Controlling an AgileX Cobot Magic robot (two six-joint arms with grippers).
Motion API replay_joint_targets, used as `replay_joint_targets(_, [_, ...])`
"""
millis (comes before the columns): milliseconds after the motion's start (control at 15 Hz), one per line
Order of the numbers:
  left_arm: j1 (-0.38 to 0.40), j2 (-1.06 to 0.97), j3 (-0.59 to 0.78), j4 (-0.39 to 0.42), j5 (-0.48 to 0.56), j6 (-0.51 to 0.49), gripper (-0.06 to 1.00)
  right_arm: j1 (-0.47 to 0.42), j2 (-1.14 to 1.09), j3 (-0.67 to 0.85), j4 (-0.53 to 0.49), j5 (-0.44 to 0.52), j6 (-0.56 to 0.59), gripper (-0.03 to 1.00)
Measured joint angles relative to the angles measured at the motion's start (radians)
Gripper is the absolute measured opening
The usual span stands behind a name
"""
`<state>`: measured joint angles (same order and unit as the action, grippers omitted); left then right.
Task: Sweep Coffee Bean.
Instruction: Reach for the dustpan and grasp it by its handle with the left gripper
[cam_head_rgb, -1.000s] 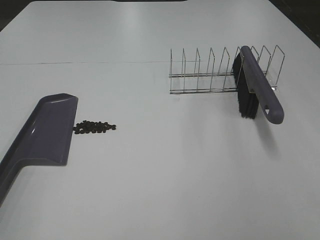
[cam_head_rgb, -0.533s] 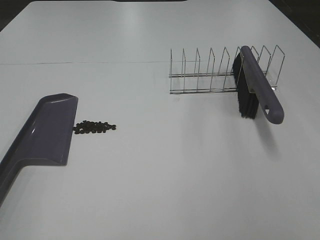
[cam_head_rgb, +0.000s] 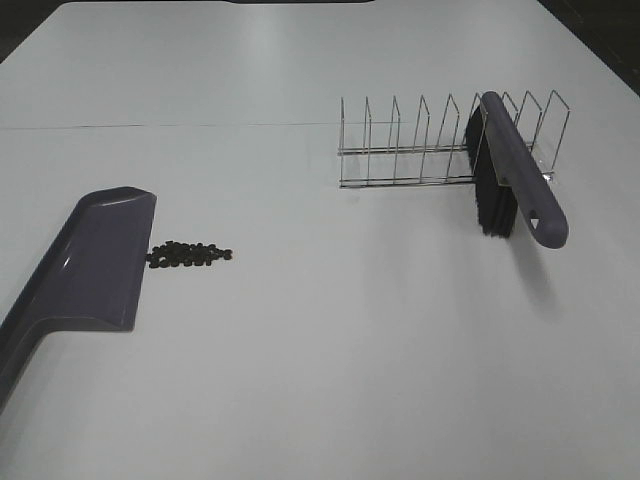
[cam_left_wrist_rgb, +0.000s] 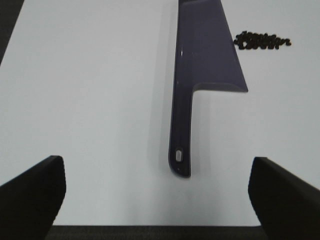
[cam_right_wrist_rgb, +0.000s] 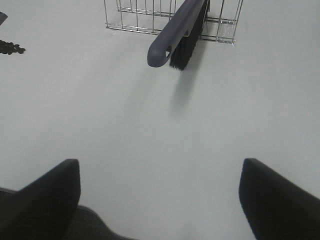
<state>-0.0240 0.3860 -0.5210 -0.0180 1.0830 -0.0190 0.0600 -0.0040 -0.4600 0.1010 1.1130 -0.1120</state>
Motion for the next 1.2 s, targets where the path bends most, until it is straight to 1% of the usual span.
replay_joint_targets(267, [0.000,0.196,0.000,0.000,-0.003,-0.002,0.91,0.000,0.000,0.000,0.000,0.000,0.001,0.76])
replay_joint_targets(467, [0.000,0.346,0.000,0.005,-0.005,-0.039,0.91,0.000,0.000,0.000,0.000,0.000,0.008,0.76])
replay_joint_targets(667, [0.000,0.424,0.000,0.008,-0.006,-0.049,0.91,0.000,0.000,0.000,0.000,0.000,0.008,0.76])
replay_joint_targets(867, [0.000,0.534,-0.007,0.008,-0.012,-0.080,0.91,0.000,0.000,0.000,0.000,0.000,0.008,0.76])
replay_joint_targets(1000, [0.000,0.592,-0.019,0.008,-0.053,-0.083,0.91,0.000,0.000,0.000,0.000,0.000,0.008,0.76])
replay_joint_targets(1067, [0.000,0.632,-0.026,0.008,-0.094,-0.083,0.91,0.000,0.000,0.000,0.000,0.000,0.008,0.76])
replay_joint_targets(1133, [0.000,0.712,-0.029,0.008,-0.162,-0.083,0.91,0.000,0.000,0.000,0.000,0.000,0.008,0.76])
replay_joint_targets(1200, [0.000,0.735,-0.029,0.008,-0.175,-0.083,0.91,0.000,0.000,0.000,0.000,0.000,0.008,0.76])
